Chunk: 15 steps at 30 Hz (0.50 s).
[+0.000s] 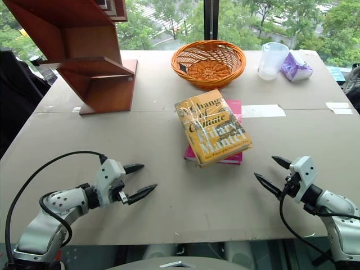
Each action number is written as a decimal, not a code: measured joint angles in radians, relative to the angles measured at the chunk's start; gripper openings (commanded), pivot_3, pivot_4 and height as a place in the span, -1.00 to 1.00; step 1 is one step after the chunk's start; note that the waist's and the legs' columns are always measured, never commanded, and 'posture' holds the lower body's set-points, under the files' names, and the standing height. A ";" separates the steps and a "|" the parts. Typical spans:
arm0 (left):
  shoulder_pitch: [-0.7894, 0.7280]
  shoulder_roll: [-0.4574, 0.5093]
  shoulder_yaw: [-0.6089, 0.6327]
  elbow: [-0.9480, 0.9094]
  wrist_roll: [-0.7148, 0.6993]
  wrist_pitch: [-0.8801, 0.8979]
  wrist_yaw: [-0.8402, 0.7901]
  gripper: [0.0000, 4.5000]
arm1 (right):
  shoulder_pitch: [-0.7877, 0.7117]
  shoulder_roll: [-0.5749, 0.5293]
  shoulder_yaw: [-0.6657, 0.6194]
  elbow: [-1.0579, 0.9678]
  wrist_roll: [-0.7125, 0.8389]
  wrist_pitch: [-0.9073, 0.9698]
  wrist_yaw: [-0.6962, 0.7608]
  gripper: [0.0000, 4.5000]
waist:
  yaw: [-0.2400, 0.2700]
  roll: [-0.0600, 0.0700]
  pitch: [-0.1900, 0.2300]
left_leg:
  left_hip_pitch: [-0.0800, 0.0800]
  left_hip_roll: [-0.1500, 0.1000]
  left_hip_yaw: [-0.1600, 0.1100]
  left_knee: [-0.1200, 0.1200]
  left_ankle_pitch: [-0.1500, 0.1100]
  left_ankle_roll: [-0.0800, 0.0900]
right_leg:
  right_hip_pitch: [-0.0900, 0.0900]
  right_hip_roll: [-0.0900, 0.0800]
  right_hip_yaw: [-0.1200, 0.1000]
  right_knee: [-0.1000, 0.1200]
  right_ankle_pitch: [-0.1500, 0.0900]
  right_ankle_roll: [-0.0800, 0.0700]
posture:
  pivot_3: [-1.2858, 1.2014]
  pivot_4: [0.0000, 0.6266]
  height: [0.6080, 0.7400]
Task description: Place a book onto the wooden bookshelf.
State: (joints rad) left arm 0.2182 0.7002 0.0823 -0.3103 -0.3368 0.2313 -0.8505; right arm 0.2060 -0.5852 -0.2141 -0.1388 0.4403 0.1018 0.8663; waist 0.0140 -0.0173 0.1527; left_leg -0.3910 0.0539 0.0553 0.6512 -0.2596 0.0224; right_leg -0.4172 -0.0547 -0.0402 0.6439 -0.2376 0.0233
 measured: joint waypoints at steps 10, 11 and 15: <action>-0.009 -0.027 0.000 0.003 0.000 -0.008 0.020 1.00 | -0.023 0.000 0.000 0.024 -0.001 -0.015 0.009 0.96 | 0.000 0.000 0.000 | 0.000 0.000 0.000 0.000 0.000 0.000 | 0.000 0.001 0.000 0.000 0.001 -0.001 | 0.03 -0.52 1.00; -0.010 -0.027 0.000 0.005 0.000 -0.010 0.020 1.00 | -0.023 0.000 0.000 0.024 -0.001 -0.017 0.009 0.96 | 0.000 0.000 0.000 | 0.000 0.000 0.000 0.000 0.000 0.000 | 0.000 0.001 0.000 0.000 0.001 -0.001 | 0.03 -0.52 1.00; -0.018 -0.027 0.000 0.007 0.000 -0.015 0.018 1.00 | -0.017 0.000 0.000 0.024 -0.001 -0.021 0.008 0.96 | 0.000 0.000 0.000 | 0.000 0.000 0.001 0.001 0.000 0.000 | 0.000 0.001 0.000 0.000 0.001 -0.001 | 0.03 -0.52 1.00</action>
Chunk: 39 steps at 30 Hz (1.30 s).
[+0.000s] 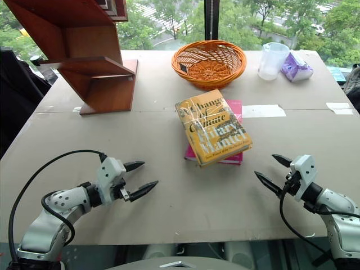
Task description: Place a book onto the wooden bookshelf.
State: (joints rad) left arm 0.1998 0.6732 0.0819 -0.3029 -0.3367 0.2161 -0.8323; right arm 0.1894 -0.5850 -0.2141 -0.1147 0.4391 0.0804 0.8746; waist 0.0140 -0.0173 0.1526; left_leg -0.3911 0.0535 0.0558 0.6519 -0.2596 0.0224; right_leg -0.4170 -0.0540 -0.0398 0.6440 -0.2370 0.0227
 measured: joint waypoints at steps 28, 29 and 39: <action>-0.018 -0.013 -0.003 0.011 0.001 -0.008 0.001 1.00 | -0.001 -0.002 -0.004 0.016 0.001 -0.016 0.010 -0.75 | 0.000 0.000 0.000 | 0.000 -0.001 0.001 0.001 0.000 0.000 | 0.000 0.001 0.000 0.002 0.002 -0.001 | 0.03 -0.52 1.00; -0.021 -0.013 -0.003 0.011 0.001 -0.009 0.001 1.00 | -0.005 -0.002 -0.010 0.019 0.002 -0.012 0.006 -0.93 | 0.000 0.000 0.000 | 0.000 -0.001 0.001 0.001 0.000 0.000 | 0.000 0.001 0.001 0.002 0.002 -0.001 | 0.03 -0.52 1.00; -0.186 0.066 0.011 0.026 -0.060 0.013 -0.123 1.00 | -0.460 -0.053 -0.001 0.166 -0.036 0.201 -0.148 -0.97 | -0.011 -0.002 0.002 | 0.007 0.000 0.008 0.003 0.000 0.000 | 0.001 0.006 0.008 0.007 0.004 -0.003 | 0.03 -0.52 1.00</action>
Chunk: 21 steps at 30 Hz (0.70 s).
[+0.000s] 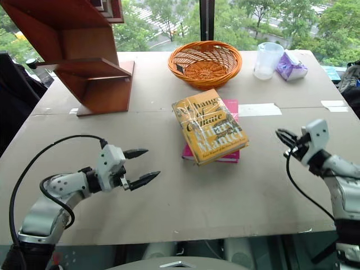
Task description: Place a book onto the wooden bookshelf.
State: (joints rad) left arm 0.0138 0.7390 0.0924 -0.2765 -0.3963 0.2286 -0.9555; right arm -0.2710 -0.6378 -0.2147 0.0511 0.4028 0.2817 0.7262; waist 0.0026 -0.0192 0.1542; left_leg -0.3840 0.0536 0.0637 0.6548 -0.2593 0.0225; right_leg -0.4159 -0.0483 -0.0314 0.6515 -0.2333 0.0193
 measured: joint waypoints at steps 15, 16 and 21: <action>-0.066 0.100 0.157 0.012 -0.178 0.106 -0.158 1.00 | -0.649 0.200 0.283 0.725 -0.265 -0.068 0.007 -0.97 | -0.020 -0.001 0.001 | -0.014 0.001 0.007 -0.001 0.000 0.000 | -0.016 0.000 0.005 0.002 0.004 0.001 | 0.03 -0.52 1.00; -0.059 0.100 0.172 0.011 -0.178 0.104 -0.153 1.00 | -0.677 0.215 0.288 0.777 -0.280 -0.090 0.004 -0.97 | -0.020 -0.001 0.001 | -0.014 0.001 0.007 -0.001 0.000 0.000 | -0.016 0.000 0.005 0.003 0.004 0.001 | 0.03 -0.52 1.00; -0.016 0.101 0.222 -0.008 -0.170 0.090 -0.130 1.00 | -0.794 0.273 0.293 0.979 -0.336 -0.168 -0.018 -0.97 | -0.019 -0.001 0.001 | -0.014 0.002 0.008 -0.001 0.000 -0.001 | -0.017 0.000 0.005 0.004 0.004 0.001 | 0.03 -0.52 1.00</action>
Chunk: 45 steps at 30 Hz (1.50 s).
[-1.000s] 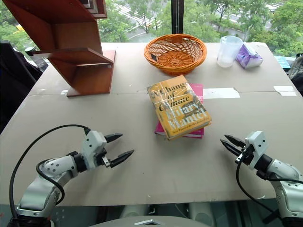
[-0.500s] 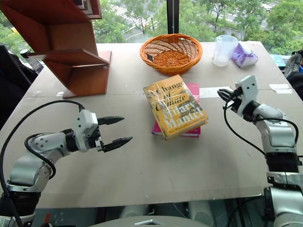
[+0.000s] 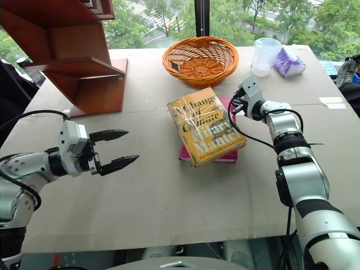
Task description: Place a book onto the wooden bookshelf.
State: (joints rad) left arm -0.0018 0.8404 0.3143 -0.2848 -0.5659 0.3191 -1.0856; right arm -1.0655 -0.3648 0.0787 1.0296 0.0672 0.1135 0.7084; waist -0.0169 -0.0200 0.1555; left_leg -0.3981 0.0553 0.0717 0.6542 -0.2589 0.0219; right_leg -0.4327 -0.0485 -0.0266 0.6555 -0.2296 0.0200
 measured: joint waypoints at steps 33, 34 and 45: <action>0.097 -0.465 -0.052 -0.254 -0.359 0.568 0.772 1.00 | 0.284 -0.161 -0.048 -0.604 0.061 0.162 0.311 0.26 | 0.014 -0.002 0.000 | -0.001 0.000 -0.011 0.001 0.001 -0.002 | 0.002 -0.005 0.000 0.002 0.001 0.002 | 0.03 -0.52 1.00; 0.067 -0.506 -0.047 -0.243 -0.416 0.608 0.856 1.00 | 0.361 -0.195 -0.052 -0.726 0.096 0.240 0.325 0.48 | 0.017 -0.001 0.000 | -0.001 0.000 -0.011 0.002 0.001 -0.002 | 0.002 -0.005 0.001 0.003 0.001 0.002 | 0.03 -0.52 1.00; -0.215 -0.640 -0.051 0.087 -1.048 0.710 1.448 1.00 | 0.946 -0.352 -0.318 -1.709 0.581 0.693 0.273 0.97 | 0.009 -0.006 0.003 | 0.011 -0.002 -0.025 0.014 0.001 -0.002 | 0.019 0.003 -0.008 0.006 -0.003 0.000 | 0.03 -0.52 1.00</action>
State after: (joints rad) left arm -0.2170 0.2007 0.2637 -0.1975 -1.6139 1.0290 0.3624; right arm -0.1197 -0.7171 -0.2394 -0.6794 0.6480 0.8063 0.9812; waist -0.0081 -0.0262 0.1587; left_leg -0.3874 0.0536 0.0463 0.6679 -0.2578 0.0197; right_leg -0.4136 -0.0456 -0.0344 0.6615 -0.2328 0.0204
